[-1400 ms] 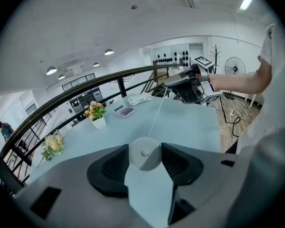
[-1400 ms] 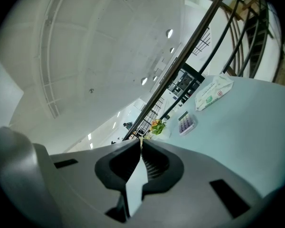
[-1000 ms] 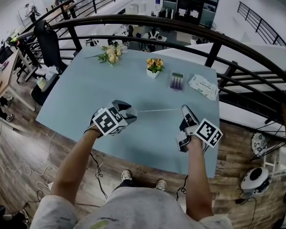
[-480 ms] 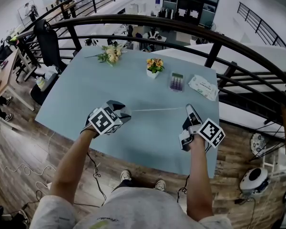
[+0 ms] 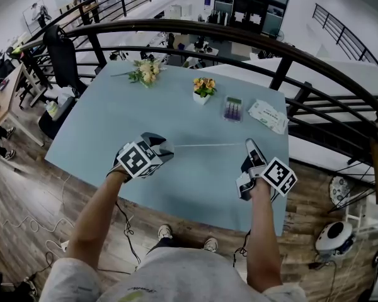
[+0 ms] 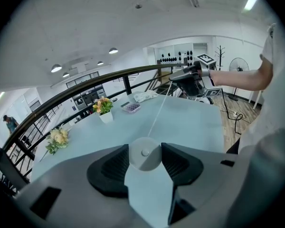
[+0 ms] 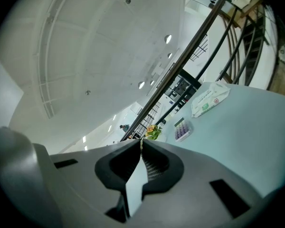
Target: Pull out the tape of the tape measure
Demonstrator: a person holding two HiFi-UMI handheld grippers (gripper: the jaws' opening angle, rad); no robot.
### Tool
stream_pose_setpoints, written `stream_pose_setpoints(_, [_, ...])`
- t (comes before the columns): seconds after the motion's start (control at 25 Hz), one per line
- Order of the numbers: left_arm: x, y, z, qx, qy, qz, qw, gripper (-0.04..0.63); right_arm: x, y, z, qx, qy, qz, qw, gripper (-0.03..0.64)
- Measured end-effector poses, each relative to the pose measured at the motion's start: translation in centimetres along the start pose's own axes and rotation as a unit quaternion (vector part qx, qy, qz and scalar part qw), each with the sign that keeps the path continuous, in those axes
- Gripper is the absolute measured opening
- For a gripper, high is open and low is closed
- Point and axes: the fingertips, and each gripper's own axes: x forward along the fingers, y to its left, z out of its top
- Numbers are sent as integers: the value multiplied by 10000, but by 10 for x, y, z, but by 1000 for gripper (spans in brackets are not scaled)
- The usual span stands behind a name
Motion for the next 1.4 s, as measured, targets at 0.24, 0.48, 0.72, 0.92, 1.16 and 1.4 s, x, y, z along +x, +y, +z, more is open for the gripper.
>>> stream_pose_setpoints(0.24, [3,0,3,46,-73,-72,9999,215,5,4,-12,-39,95,10,9999,18])
stream_pose_setpoints(0.48, [9,0,2,155,-65,-182,9997,215,9,9,-27,-33,159,-21,9999,18])
stream_pose_setpoints(0.72, [14,6,-1,270,-43,-282,9992,215,16,10,-40,-25,170,-111,9998,18])
stream_pose_setpoints(0.92, [21,12,-6,355,-10,-389,9986,215,16,4,-48,18,129,-256,9996,18])
stream_pose_setpoints(1.16, [32,21,-17,461,71,-486,9977,215,19,-6,-65,95,136,-480,9987,18])
stream_pose_setpoints(1.4, [44,30,-32,499,159,-608,9968,215,26,-16,-84,57,245,-733,9970,18])
